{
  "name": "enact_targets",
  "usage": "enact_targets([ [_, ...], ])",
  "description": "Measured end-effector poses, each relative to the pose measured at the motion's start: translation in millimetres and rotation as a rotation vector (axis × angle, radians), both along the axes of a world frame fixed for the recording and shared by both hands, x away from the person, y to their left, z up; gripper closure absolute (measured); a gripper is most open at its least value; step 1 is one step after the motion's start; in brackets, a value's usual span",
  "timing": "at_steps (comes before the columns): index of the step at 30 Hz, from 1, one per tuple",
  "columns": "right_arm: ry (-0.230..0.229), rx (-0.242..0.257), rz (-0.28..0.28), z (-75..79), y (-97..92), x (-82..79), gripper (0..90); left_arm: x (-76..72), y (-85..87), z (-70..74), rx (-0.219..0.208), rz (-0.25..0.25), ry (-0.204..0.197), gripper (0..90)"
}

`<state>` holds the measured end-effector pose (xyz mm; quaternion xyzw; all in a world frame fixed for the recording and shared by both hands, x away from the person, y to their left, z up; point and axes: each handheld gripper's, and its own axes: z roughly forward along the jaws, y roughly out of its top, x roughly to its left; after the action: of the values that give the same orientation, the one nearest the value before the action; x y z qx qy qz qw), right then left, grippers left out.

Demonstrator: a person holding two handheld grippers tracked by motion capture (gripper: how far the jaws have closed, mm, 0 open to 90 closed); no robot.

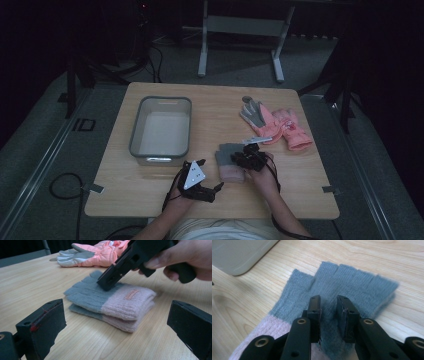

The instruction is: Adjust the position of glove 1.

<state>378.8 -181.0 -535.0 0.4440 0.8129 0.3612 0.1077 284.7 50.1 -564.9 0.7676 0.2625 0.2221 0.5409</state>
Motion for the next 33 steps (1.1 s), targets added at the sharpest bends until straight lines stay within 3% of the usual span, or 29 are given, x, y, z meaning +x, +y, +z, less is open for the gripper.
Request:
enact_targets([
  [2,-0.018,-0.003,-0.004,5.5,-5.7,-1.4,72.3,0.1,-2.0,2.2,0.013,-0.004,-0.023,1.1],
  [5,-0.041,-0.002,-0.022,14.4,-17.1,-0.8,71.6,2.3,-5.9,6.1,0.058,-0.008,-0.012,1.8],
  [8,-0.055,0.006,-0.042,22.3,-28.1,1.4,70.2,6.1,-10.2,9.6,0.054,-0.050,0.051,4.0],
  [9,-0.053,0.003,-0.048,24.3,-31.0,2.3,70.1,7.3,-12.5,11.2,0.071,-0.056,0.070,4.2],
  [13,-0.047,0.008,-0.069,27.9,-41.2,7.7,69.2,10.2,-22.2,16.7,0.124,-0.101,0.085,10.4],
  [15,-0.044,0.006,-0.073,28.5,-44.6,10.3,67.9,12.9,-27.1,19.3,0.111,-0.148,0.111,11.8],
  [16,-0.036,0.009,-0.074,28.6,-45.9,11.7,67.4,14.1,-31.0,19.9,0.126,-0.165,0.110,11.9],
  [22,-0.006,0.030,-0.091,26.1,-48.6,23.7,64.1,23.4,-52.8,20.6,0.295,-0.266,0.028,15.3],
  [27,0.047,0.056,-0.094,16.0,-43.8,37.2,58.6,33.0,-61.6,14.0,0.409,-0.286,-0.023,22.8],
  [31,0.077,0.066,-0.108,7.9,-40.0,43.9,52.0,34.2,-66.5,7.3,0.466,-0.306,-0.039,29.8],
  [33,0.089,0.067,-0.111,4.2,-37.5,46.2,51.3,33.3,-69.5,3.7,0.520,-0.288,-0.083,35.3],
])
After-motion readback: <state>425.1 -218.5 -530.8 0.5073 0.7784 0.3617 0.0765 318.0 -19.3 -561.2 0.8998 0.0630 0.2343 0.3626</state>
